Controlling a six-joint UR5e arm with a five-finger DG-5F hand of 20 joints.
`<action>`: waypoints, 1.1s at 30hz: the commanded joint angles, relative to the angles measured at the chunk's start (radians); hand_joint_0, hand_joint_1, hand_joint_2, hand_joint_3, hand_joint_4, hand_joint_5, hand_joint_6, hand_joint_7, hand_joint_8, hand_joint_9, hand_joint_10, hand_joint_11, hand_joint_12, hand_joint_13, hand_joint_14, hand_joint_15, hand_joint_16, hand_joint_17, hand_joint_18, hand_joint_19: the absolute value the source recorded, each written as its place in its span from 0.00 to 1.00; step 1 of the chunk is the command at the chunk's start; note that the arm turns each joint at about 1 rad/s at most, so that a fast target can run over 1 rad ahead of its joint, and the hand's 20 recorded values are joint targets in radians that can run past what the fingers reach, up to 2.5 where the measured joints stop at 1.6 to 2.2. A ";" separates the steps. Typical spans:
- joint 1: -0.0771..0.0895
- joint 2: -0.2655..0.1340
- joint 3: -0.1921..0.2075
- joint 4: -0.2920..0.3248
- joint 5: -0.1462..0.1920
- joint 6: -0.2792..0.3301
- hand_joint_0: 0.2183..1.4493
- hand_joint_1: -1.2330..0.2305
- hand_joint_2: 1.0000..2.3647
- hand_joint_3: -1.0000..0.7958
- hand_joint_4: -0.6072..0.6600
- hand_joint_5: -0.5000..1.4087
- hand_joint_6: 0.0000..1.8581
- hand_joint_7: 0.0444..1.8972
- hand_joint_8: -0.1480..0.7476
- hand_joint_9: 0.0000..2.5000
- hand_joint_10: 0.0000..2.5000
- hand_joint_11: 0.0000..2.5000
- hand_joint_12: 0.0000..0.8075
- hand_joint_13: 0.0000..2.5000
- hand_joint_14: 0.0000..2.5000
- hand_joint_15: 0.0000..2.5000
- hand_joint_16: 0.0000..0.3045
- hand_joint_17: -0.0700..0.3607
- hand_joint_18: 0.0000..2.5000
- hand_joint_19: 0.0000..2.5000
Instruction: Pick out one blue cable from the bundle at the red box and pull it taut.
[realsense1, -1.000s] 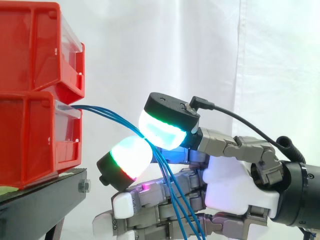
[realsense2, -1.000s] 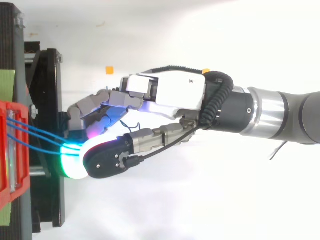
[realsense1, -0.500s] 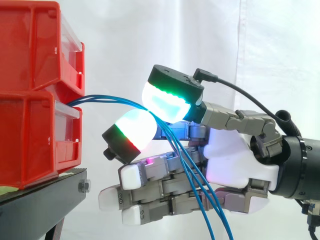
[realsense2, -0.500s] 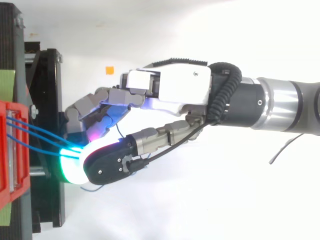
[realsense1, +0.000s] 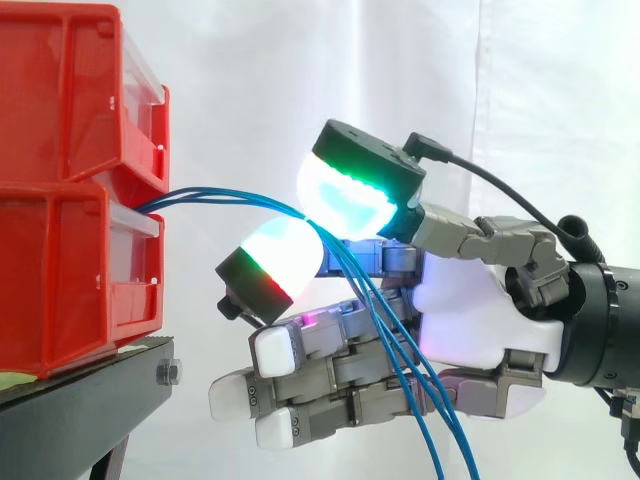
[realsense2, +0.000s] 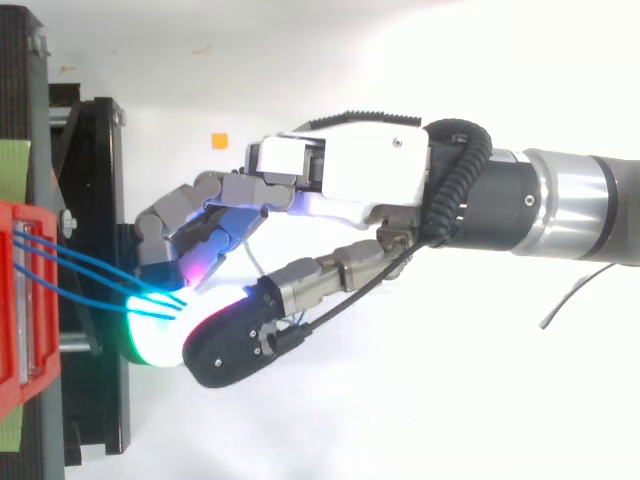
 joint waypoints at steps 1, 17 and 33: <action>0.000 -0.001 0.001 0.000 0.000 -0.001 0.27 0.45 0.01 0.34 0.61 0.17 0.43 0.57 0.49 0.34 0.01 0.21 0.41 0.25 0.00 0.10 0.16 0.42 0.18 0.19; -0.001 -0.001 0.006 -0.008 0.006 -0.001 0.29 0.45 0.02 0.49 0.60 0.17 0.43 0.58 0.49 0.33 0.01 0.21 0.41 0.24 0.00 0.11 0.16 0.42 0.17 0.19; -0.004 0.001 0.075 -0.186 -0.002 -0.006 0.26 0.53 0.00 0.29 0.61 0.17 0.42 0.56 0.50 0.34 0.01 0.21 0.41 0.25 0.00 0.11 0.17 0.43 0.18 0.19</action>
